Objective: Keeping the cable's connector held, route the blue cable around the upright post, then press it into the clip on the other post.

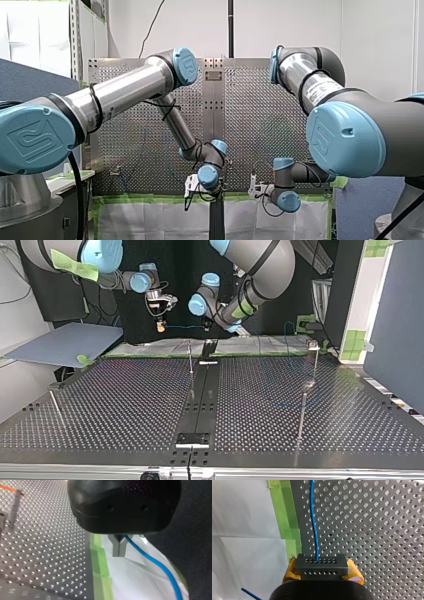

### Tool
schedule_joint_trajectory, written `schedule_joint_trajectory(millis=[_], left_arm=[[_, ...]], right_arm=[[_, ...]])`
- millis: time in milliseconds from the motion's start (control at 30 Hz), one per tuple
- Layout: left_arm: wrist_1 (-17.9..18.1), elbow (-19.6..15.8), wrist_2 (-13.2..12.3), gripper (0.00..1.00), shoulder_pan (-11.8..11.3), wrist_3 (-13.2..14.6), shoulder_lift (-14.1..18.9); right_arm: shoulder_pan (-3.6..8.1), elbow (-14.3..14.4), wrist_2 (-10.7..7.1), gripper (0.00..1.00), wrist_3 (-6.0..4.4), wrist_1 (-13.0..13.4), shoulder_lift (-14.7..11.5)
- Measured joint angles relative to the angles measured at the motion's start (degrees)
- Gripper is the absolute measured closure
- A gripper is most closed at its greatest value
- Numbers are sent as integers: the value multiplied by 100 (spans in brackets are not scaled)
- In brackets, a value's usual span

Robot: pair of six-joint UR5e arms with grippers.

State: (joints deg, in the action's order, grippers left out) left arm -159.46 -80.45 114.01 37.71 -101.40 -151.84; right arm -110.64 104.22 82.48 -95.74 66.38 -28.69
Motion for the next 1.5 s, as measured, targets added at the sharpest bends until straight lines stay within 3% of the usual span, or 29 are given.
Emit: schedule_joint_trajectory(millis=[233, 500, 800, 1033, 1500], left_arm=[[45, -68, 151, 100, 69, -3, 281], [50, -73, 253, 100, 148, -2, 410], [57, -74, 320, 100, 216, 0, 419], [58, -74, 350, 100, 273, -4, 555], [76, -74, 289, 100, 230, -66, 653]], right_arm=[[35, 0, 30, 100, 55, -29, -4], [115, 23, 26, 100, 248, -55, -50], [163, 159, -47, 100, 261, -10, -350], [216, 250, -213, 100, 251, 179, -377], [416, 263, -569, 100, 248, 279, -425]])
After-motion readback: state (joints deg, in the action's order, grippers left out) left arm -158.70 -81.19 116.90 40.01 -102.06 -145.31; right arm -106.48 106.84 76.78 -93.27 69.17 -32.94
